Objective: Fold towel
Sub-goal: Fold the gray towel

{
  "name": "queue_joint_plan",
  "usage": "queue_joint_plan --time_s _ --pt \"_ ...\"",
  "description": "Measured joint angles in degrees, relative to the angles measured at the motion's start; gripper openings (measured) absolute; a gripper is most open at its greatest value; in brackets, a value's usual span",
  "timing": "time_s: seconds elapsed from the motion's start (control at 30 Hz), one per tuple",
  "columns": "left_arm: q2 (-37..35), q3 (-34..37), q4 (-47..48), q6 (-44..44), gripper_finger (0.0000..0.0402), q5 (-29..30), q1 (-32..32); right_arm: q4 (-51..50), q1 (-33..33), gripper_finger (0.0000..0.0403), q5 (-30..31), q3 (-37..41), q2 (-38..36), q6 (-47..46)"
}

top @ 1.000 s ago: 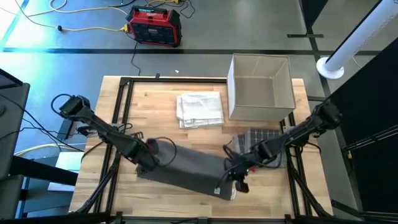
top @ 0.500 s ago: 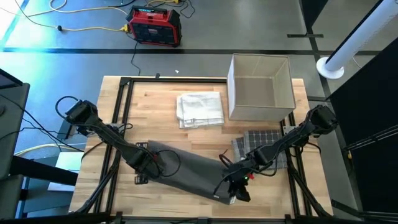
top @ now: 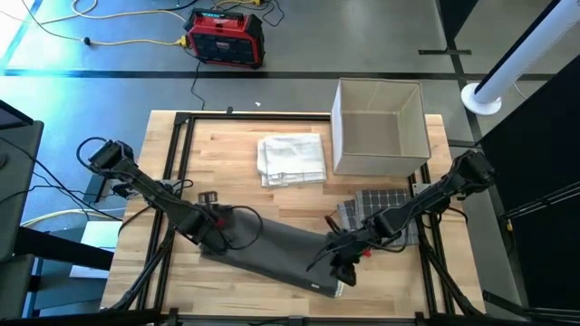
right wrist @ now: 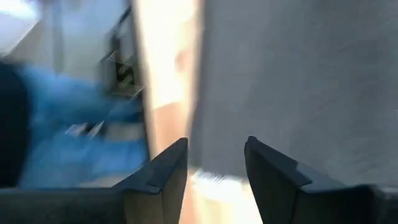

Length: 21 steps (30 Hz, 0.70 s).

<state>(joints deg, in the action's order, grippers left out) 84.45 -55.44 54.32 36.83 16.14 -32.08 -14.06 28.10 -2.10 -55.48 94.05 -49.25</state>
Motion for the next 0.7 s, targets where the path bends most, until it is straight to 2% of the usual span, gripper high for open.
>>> queue_joint_plan --time_s 0.1,0.17,0.23,0.47,0.63,0.7 --pt "0.5 5.1 -11.5 -2.3 0.0134 -3.0 1.1 -0.6 -0.8 0.0068 0.8 0.0 3.0 -0.3" --pt "0.9 7.7 -13.6 -0.9 0.0116 -3.5 1.2 -1.1 -1.2 0.0028 0.7 0.0 4.6 -0.7" --pt "0.9 9.6 -13.8 1.9 0.0098 -3.9 1.3 -2.5 -1.5 0.0008 0.6 0.0 6.0 -0.7" --pt "0.6 16.3 -14.7 16.1 0.0051 -10.3 -2.9 -5.5 -6.0 0.0001 0.6 0.0 9.3 1.1" --pt "0.6 15.6 -14.0 29.5 0.0036 -11.8 -6.9 -6.0 -13.6 0.0000 1.0 -0.1 9.5 6.0" --pt "0.7 14.7 -14.9 31.8 0.0034 -11.6 -7.3 -6.1 -17.3 0.0000 1.5 -0.1 9.5 7.5"
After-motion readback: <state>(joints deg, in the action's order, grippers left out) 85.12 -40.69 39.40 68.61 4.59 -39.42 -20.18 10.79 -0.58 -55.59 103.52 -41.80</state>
